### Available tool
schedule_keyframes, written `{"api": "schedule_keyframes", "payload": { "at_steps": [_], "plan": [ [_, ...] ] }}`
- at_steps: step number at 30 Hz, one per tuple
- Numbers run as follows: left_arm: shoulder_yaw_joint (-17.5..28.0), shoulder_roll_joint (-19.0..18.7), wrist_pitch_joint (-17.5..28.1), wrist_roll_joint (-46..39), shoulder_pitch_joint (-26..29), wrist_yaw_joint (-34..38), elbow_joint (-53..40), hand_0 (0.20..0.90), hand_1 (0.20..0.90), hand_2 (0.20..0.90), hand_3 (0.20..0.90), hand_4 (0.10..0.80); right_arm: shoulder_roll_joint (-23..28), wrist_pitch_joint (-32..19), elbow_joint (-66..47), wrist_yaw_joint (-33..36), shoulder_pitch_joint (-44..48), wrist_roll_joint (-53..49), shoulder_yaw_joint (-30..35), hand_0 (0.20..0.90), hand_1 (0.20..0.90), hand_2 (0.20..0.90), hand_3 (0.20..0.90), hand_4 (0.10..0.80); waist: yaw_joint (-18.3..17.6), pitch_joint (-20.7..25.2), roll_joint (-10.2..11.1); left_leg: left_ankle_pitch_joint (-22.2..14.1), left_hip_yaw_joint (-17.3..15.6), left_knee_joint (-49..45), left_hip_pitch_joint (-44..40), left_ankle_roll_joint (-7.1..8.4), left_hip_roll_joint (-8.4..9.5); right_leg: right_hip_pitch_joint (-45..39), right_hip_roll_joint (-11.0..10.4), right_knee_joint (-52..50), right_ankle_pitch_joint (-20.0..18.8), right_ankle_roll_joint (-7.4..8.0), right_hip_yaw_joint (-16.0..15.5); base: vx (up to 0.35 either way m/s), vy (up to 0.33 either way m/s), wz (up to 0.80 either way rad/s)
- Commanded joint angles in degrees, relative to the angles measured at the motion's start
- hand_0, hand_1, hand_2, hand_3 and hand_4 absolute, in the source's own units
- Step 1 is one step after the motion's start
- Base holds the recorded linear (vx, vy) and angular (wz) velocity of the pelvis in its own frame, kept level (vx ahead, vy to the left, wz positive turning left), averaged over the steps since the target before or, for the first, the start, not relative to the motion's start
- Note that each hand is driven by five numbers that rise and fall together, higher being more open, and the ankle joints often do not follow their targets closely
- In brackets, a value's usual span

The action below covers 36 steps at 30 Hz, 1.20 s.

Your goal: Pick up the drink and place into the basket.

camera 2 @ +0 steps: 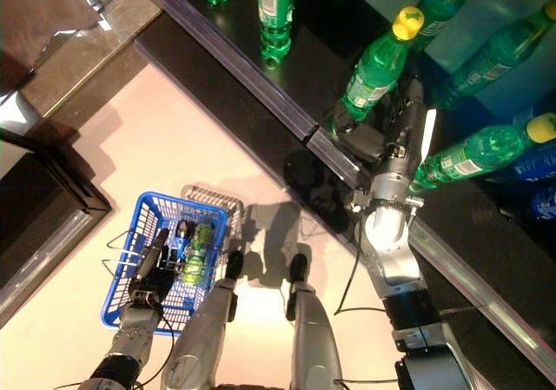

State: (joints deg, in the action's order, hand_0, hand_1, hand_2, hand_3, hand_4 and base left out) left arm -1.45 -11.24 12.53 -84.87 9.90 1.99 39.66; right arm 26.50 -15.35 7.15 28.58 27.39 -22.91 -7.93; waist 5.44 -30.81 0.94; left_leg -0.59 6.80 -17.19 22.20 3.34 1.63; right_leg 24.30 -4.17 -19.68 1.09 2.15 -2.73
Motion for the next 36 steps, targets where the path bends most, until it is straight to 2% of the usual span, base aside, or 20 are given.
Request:
{"api": "schedule_keyframes", "payload": {
  "at_steps": [1, 16, 17, 18, 19, 28, 36],
  "plan": [
    [3.6, -7.2, 5.0, 0.5, 2.8, -4.5, -9.5, 0.300, 0.300, 0.300, 0.200, 0.100, 3.9, -3.2, -5.5, 1.1, 7.1, 1.2, 2.9, 0.900, 0.900, 0.900, 0.900, 0.800, 0.2, 1.0, -0.8, -7.3, -3.5, -10.2, 3.5, -3.40, 4.44, -4.3, 1.0, 6.0, -0.2, 1.51, -2.2, 0.000, 0.000, 0.00],
    [2.9, -9.1, 3.9, -1.1, 6.0, -5.3, -7.5, 0.300, 0.300, 0.300, 0.200, 0.100, 7.1, -1.6, 2.4, 1.8, 15.4, -0.1, 1.7, 0.900, 0.900, 0.900, 0.900, 0.800, 1.2, 1.0, -0.8, -7.5, -3.1, -10.7, 6.5, -3.96, 5.08, 0.4, 0.8, 3.5, -0.1, 1.76, -3.3, 0.003, 0.011, 0.05],
    [2.9, -9.3, 3.9, -1.4, 6.2, -5.5, -7.3, 0.300, 0.300, 0.300, 0.200, 0.100, 7.3, -1.7, 2.9, 2.2, 15.9, -0.1, 1.6, 0.554, 0.554, 0.554, 0.496, 0.396, 1.2, 1.0, -0.9, -7.5, -3.1, -10.8, 6.8, -4.04, 5.10, 0.9, 0.7, 3.2, -0.1, 1.83, -3.3, 0.000, 0.000, 0.00],
    [2.8, -9.3, 3.9, -1.4, 6.3, -5.5, -7.3, 0.300, 0.300, 0.300, 0.200, 0.100, 7.4, -1.9, 3.4, 2.4, 16.3, 0.0, 1.5, 0.340, 0.340, 0.340, 0.247, 0.147, 1.2, 1.0, -0.9, -7.5, -3.1, -10.9, 7.1, -4.11, 5.13, 1.2, 0.7, 3.0, -0.1, 1.84, -3.4, 0.000, 0.000, 0.00],
    [2.8, -9.1, 4.1, -1.3, 6.4, -5.5, -7.3, 0.300, 0.300, 0.300, 0.200, 0.100, 7.4, -2.1, 3.7, 2.7, 16.7, 0.3, 1.6, 0.300, 0.300, 0.300, 0.200, 0.100, 1.3, 1.0, -0.9, -7.6, -3.1, -11.0, 7.3, -4.20, 5.21, 1.5, 0.7, 2.8, -0.1, 1.84, -3.4, 0.000, 0.000, 0.00],
    [2.7, -8.0, 4.8, -1.7, 6.2, -6.2, -7.2, 0.300, 0.300, 0.300, 0.200, 0.100, 7.1, -4.0, 3.4, 5.4, 17.0, 5.1, 2.6, 0.300, 0.300, 0.300, 0.200, 0.100, 1.0, 1.0, -1.4, -7.9, -3.5, -11.5, 8.2, -4.94, 5.81, 4.0, 0.4, 0.9, -0.1, 2.27, -2.9, 0.003, 0.041, 0.02],
    [3.0, -7.3, 5.0, -1.8, 5.1, -7.2, -7.5, 0.300, 0.300, 0.300, 0.200, 0.100, 7.1, -6.4, 0.6, 10.5, 15.2, 12.7, 3.8, 0.300, 0.300, 0.300, 0.200, 0.100, 0.5, 1.0, -1.8, -8.0, -3.9, -10.9, 7.3, -5.68, 6.05, 4.4, 0.3, 0.2, -0.3, 2.90, -1.9, -0.001, 0.023, 0.01]
  ]
}}
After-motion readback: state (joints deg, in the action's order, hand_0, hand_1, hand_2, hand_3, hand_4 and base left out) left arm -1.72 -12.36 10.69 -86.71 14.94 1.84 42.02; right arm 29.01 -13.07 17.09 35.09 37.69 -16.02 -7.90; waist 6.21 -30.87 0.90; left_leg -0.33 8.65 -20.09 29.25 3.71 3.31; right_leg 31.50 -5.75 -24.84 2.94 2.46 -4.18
